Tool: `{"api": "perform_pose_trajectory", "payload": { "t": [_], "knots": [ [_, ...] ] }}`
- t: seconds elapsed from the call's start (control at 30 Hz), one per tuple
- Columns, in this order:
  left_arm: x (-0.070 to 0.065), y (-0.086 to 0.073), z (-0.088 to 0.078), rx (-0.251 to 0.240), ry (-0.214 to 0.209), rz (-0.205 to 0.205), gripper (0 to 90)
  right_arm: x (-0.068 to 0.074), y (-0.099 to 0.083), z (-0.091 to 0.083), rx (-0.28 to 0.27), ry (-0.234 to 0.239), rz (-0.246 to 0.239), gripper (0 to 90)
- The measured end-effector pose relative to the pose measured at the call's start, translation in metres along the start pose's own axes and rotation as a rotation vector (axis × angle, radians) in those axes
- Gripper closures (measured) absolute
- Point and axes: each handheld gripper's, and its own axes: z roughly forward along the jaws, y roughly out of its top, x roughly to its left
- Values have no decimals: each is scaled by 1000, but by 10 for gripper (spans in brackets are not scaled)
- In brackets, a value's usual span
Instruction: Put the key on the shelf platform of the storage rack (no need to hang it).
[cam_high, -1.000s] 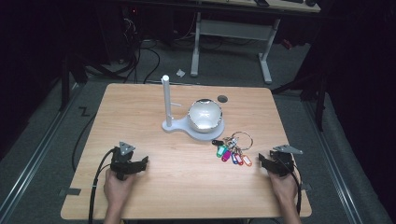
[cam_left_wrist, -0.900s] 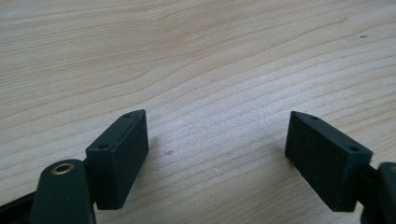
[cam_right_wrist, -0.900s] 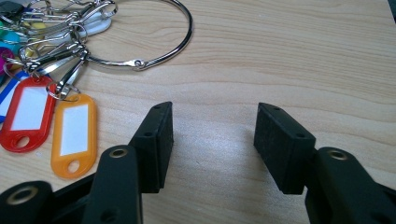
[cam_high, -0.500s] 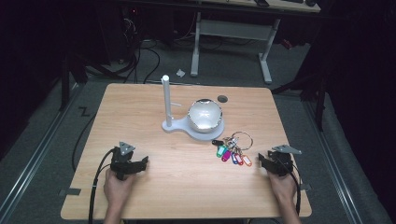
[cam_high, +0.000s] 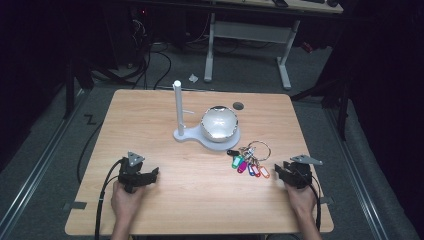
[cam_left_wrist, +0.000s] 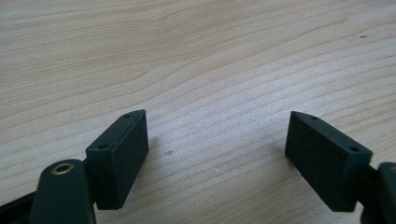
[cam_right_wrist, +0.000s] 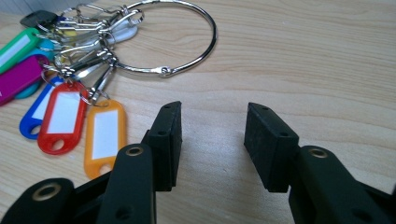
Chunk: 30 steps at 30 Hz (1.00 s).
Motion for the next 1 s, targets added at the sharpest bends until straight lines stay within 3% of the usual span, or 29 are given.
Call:
{"api": "perform_pose_trajectory", "payload": {
  "t": [0.5, 1.0],
  "knots": [
    [0, 0, 0, 0, 0, 0, 218, 22, 26, 4, -13, 60, -73, 579],
    [0, 0, 0, 0, 0, 0, 219, 41, 51, 26, 42, 134, -142, 654]
  ]
}}
